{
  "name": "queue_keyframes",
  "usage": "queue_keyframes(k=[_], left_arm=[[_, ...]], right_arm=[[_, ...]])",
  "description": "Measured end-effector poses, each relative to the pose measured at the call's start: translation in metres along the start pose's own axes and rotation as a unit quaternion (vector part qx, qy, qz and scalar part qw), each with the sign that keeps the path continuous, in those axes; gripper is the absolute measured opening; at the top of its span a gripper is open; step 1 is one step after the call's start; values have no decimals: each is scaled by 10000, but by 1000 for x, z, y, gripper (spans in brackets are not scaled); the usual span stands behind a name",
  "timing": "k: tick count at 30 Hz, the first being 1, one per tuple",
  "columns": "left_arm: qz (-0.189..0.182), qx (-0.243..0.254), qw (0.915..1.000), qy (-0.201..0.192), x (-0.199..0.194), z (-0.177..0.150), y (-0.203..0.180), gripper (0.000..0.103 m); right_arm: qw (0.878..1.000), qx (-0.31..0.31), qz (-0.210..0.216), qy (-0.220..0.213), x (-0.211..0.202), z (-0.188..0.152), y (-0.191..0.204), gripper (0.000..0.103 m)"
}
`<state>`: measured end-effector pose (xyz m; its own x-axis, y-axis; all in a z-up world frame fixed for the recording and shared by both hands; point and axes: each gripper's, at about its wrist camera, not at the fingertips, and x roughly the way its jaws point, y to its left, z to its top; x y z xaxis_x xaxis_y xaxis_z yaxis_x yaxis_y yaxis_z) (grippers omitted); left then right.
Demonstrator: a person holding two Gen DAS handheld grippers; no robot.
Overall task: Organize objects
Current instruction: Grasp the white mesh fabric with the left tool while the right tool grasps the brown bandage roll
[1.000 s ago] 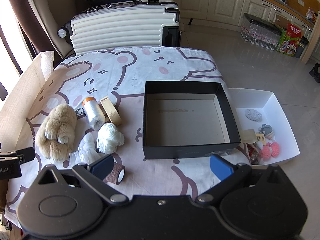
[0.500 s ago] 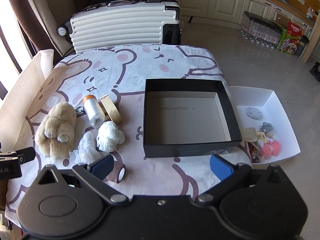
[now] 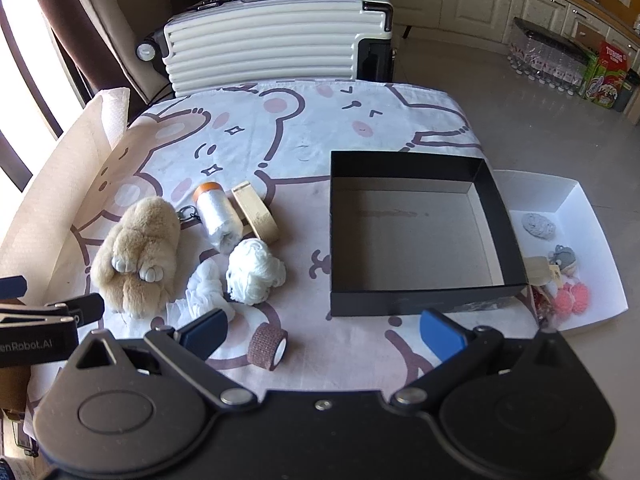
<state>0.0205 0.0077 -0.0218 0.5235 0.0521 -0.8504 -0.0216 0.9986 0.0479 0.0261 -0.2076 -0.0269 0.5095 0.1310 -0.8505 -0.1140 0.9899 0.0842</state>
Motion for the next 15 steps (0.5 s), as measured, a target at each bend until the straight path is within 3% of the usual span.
queue_keyframes(k=[15], left_arm=[[-399,-57,9991,152,45,20,-32,94]], right_arm=[[9979,194,386,473,32,6,-10,103]])
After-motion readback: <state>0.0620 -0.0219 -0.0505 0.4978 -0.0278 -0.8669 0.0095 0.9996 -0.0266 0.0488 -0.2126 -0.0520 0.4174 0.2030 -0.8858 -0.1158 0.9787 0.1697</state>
